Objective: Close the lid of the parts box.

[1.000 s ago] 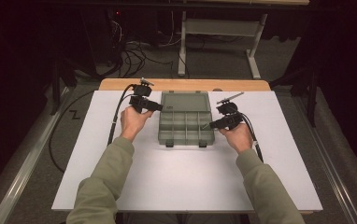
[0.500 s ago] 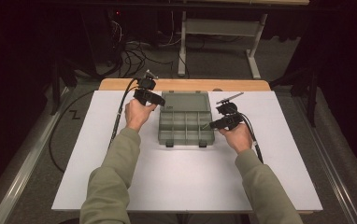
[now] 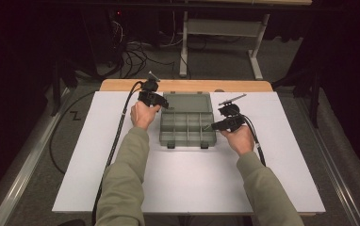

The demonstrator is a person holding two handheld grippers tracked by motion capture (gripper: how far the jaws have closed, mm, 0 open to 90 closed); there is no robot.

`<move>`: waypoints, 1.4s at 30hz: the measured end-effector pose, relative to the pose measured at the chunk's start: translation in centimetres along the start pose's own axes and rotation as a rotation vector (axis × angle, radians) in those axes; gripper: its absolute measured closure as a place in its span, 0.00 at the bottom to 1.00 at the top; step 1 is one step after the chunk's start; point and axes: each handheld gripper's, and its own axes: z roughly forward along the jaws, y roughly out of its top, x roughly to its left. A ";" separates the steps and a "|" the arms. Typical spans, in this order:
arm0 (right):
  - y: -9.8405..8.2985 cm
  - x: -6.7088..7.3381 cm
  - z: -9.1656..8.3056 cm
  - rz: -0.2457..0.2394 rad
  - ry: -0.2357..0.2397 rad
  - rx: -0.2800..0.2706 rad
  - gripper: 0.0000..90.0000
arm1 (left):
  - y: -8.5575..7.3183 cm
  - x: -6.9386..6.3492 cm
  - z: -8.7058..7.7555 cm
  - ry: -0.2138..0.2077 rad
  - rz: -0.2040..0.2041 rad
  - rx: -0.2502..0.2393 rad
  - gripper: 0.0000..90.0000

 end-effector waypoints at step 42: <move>0.6 -0.1 0.0 -0.002 0.003 0.047 0.86 | -0.3 0.8 0.3 -0.059 -0.118 0.020 0.66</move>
